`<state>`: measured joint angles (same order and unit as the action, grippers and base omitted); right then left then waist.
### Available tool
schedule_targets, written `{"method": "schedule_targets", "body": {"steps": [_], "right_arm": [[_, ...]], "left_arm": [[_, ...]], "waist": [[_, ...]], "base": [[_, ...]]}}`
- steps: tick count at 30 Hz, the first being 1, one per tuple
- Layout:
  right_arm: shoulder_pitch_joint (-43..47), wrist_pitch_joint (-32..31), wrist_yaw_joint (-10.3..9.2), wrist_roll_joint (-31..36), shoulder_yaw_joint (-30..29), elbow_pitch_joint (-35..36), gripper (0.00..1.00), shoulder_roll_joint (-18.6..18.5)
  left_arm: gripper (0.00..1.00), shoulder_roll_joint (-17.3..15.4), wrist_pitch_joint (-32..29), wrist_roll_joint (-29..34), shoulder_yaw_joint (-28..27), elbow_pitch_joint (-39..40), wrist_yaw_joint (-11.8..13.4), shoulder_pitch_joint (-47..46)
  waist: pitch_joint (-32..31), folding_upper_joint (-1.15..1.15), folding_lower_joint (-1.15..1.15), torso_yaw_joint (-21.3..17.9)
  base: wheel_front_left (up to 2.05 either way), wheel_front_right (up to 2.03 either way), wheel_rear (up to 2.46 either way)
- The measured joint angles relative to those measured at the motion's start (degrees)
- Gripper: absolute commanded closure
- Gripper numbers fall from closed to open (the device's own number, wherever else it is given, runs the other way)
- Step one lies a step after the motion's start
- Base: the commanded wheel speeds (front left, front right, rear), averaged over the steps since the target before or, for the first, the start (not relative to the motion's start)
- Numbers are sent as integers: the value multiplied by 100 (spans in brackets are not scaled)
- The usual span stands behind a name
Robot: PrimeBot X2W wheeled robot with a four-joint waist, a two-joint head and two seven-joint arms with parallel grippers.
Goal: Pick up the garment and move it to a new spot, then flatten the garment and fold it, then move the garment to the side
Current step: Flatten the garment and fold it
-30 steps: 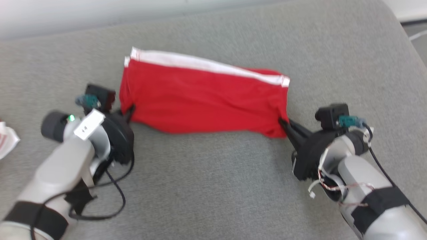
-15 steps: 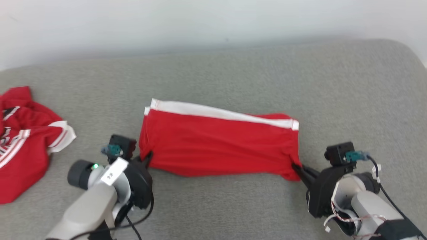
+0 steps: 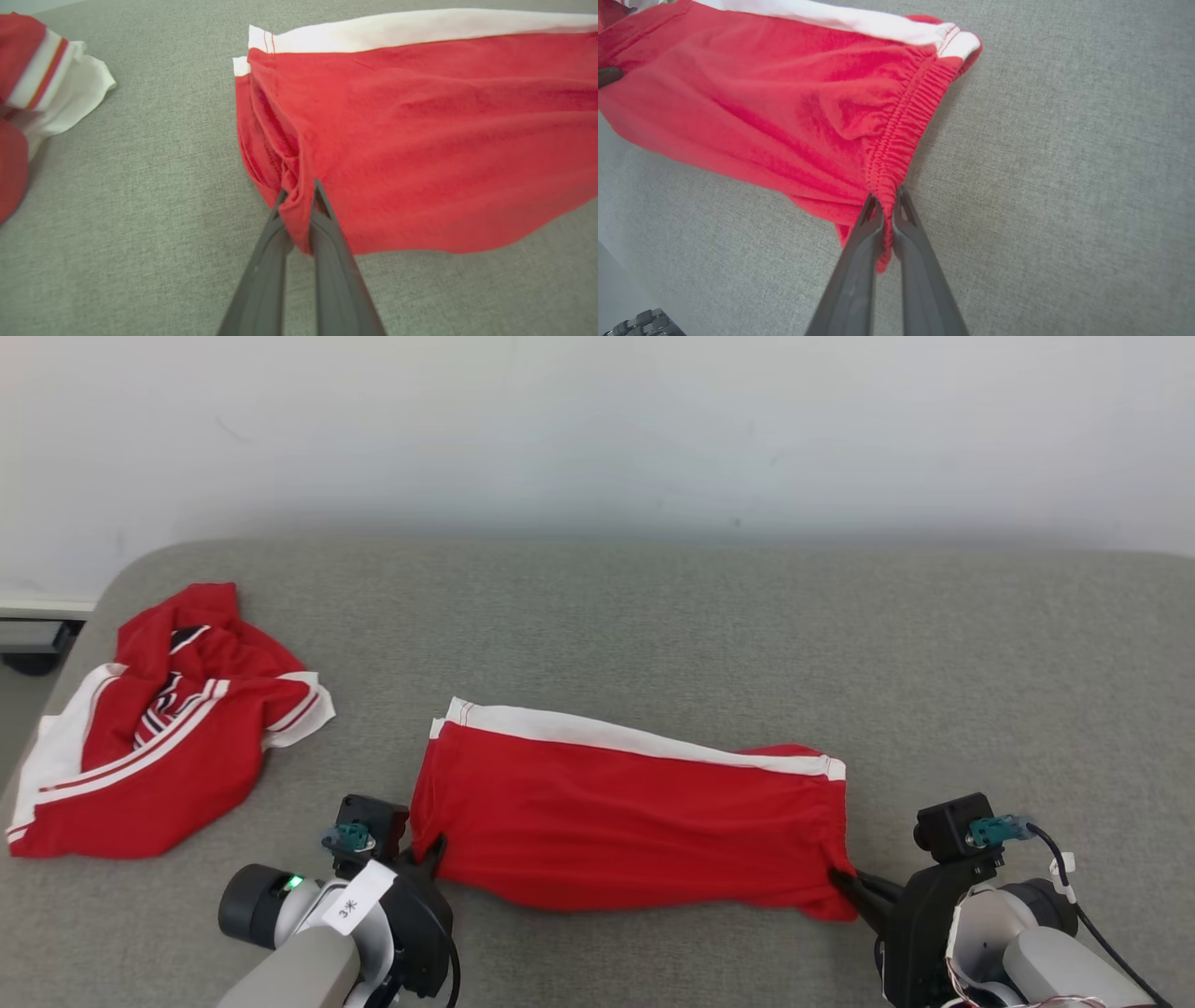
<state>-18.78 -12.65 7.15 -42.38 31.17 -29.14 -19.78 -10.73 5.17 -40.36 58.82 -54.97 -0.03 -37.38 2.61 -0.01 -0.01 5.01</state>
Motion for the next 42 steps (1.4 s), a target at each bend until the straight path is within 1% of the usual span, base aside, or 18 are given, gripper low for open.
{"method": "schedule_targets", "body": {"steps": [1, 4, 8, 17, 18, 19, 20, 21, 24, 29, 30, 33, 37, 42], "right_arm": [[0, 0, 0, 0, 0, 0, 100, 0], [82, -162, -1, -47, 37, 115, 100, -14], [76, -285, -1, -52, 84, 141, 100, 3], [81, -554, -9, -107, 119, 211, 100, -12], [81, -598, -10, -145, 105, 241, 86, -15], [81, -601, -15, -174, 87, 257, 30, -19], [81, -603, -16, -201, 73, 280, 3, -24], [79, -609, -16, -208, 60, 299, 0, -27], [83, -600, -16, -375, -77, 379, 0, -27], [166, -527, -65, -533, -301, 699, 0, -79], [216, -489, -68, -592, -347, 768, 0, -99], [321, -370, -198, -600, -457, 922, 0, -134], [326, -259, -375, -547, -508, 1004, 0, -129], [467, -185, -557, -433, -500, 1060, 0, -133]], "left_arm": [[100, 0, 0, 0, 0, 0, 0, 0], [100, -20, 44, -5, -9, 76, 55, 101], [100, -37, 51, -59, -36, 103, 68, 238], [100, -33, 60, -159, -90, 227, 102, 438], [100, -30, 60, -170, -110, 252, 103, 436], [74, -27, 62, -171, -113, 261, 113, 435], [28, -29, 76, -178, -130, 270, 136, 435], [0, -36, 102, -216, -163, 278, 163, 436], [0, -97, 201, -338, -279, 360, 245, 436], [0, -287, 405, -356, -437, 553, 318, 449], [0, -320, 459, -353, -443, 606, 365, 449], [0, -434, 637, -335, -503, 776, 477, 455], [0, -643, 798, -138, -569, 991, 658, 583], [0, -721, 899, 11, -777, 1483, 713, 823]], "waist": [[0, 0, 0, 0], [-65, 0, 0, 175], [-84, 1, 0, 257], [-43, 1, 1, 224], [-22, 1, 1, 203], [-13, 1, 1, 194], [-8, 1, 1, 188], [-8, 1, 1, 179], [-20, 1, 1, 153], [-68, 1, 1, 111], [-78, 1, 0, 104], [-102, 1, 1, 88], [-141, 1, 1, 51], [-178, 1, 1, 55]], "base": [[0, 0, 0], [0, 0, 0], [0, 0, 0], [0, 0, 0], [0, 0, 0], [0, 0, 0], [0, 0, 0], [0, 0, 0], [0, 0, 0], [0, 0, 0], [0, 0, 0], [0, 0, 0], [0, 0, 0], [0, 0, 0]]}}
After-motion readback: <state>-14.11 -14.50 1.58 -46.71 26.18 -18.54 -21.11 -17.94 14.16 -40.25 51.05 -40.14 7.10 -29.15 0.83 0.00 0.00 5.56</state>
